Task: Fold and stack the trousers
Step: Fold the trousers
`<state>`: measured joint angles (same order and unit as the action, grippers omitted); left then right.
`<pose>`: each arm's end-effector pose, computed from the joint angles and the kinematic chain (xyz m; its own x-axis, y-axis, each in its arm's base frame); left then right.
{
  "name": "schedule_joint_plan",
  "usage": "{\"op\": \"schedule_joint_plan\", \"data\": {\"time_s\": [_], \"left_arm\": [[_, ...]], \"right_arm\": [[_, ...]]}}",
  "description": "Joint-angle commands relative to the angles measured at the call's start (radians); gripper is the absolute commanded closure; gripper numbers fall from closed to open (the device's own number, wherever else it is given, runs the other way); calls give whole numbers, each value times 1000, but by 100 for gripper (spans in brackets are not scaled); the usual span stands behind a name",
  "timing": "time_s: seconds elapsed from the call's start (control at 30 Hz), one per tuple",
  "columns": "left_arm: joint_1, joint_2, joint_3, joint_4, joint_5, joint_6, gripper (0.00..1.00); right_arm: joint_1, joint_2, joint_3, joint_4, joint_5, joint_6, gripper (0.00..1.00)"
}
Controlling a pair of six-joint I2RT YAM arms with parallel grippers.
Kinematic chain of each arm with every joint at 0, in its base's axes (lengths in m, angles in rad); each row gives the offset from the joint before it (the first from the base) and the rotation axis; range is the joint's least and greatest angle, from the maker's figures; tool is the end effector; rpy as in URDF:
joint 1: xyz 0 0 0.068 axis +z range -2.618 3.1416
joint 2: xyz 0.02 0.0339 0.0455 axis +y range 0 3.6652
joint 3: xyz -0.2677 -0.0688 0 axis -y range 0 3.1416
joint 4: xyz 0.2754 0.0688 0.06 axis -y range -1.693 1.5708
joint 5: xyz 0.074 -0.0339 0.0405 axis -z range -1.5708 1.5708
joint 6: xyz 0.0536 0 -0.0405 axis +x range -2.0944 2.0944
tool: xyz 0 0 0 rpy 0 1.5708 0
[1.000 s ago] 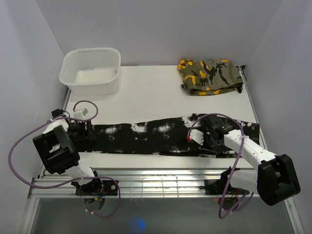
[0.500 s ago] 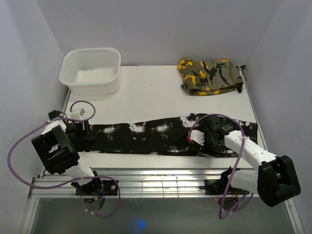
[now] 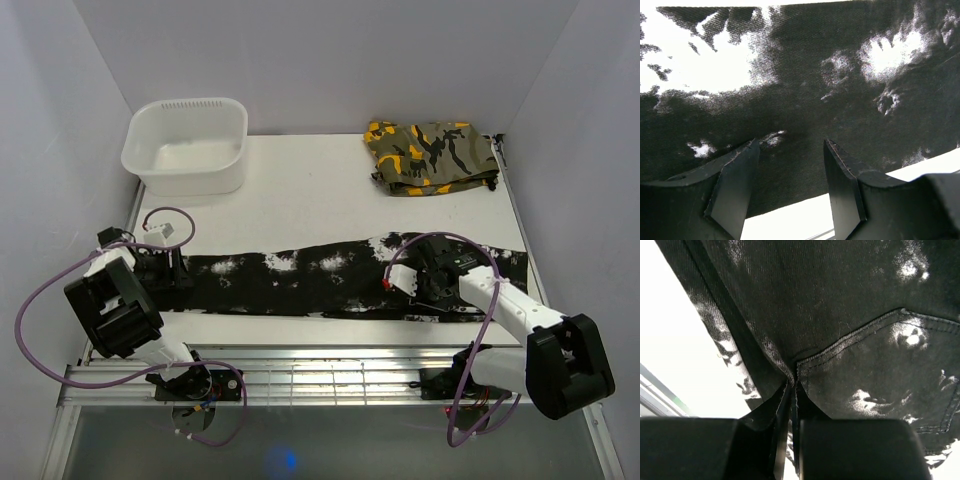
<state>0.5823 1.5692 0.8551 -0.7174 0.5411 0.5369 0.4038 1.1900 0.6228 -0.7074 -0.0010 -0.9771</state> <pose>0.2521 0.1329 0.1274 -0.9213 -0.0817 -0.3802 0.0693 0.9275 -0.3673 0.2044 0.0874 0.1426 -0.1661 -0.9724 -0.1641 -0.9490 0.2029 -0.2414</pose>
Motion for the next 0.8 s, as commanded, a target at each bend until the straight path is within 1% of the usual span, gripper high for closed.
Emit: {"op": "schedule_joint_plan", "data": {"time_s": [0.0, 0.1, 0.2, 0.27, 0.37, 0.4, 0.43, 0.47, 0.5, 0.53, 0.57, 0.6, 0.63, 0.67, 0.7, 0.73, 0.77], "left_arm": [[43, 48, -36, 73, -173, 60, 33], [63, 52, -36, 73, -178, 70, 34], [83, 52, -41, 73, -187, 83, 36], [96, 58, -39, 75, -191, 87, 37], [103, 61, -37, 65, -190, 87, 39], [105, 54, -33, 55, -178, 95, 39], [103, 46, -31, 30, -165, 110, 37], [105, 32, -27, 9, -114, 129, 32], [103, -13, -13, -22, -66, 156, 29], [103, -43, -2, -99, -9, 193, 27], [105, -76, 8, -141, 104, 266, 26], [103, -113, 24, -186, 162, 302, 24], [103, -180, 69, -229, 221, 336, 23], [85, -214, 96, -314, 276, 385, 22], [67, -245, 120, -342, 354, 388, 18], [45, -277, 143, -356, 382, 384, 17], [-19, -331, 186, -355, 404, 367, 16]], "right_arm": [[-8, -50, 20, -16, -4, -23, 92], [-11, -104, 51, -115, -37, -35, 92], [-11, -150, 14, -170, -51, -72, 92], [-11, -165, -61, -156, -50, -104, 92], [-10, -147, -148, -104, -65, -109, 92], [-11, -138, -155, -92, -70, -107, 92], [-11, -127, -153, -84, -74, -97, 87], [-10, -103, -123, -86, -82, -92, 79], [-11, -93, -94, -104, -96, -83, 71], [-11, -84, -62, -119, -123, -63, 60], [-11, -86, -26, -136, -140, -54, 51], [-13, -87, 56, -162, -155, -46, 43], [-13, -89, 99, -173, -197, -32, 33], [-14, -92, 147, -179, -218, -20, 31], [-17, -87, 240, -184, -241, -2, 30], [-19, -79, 285, -182, -284, 33, 30], [-19, -48, 328, -173, -298, 53, 30]]}}
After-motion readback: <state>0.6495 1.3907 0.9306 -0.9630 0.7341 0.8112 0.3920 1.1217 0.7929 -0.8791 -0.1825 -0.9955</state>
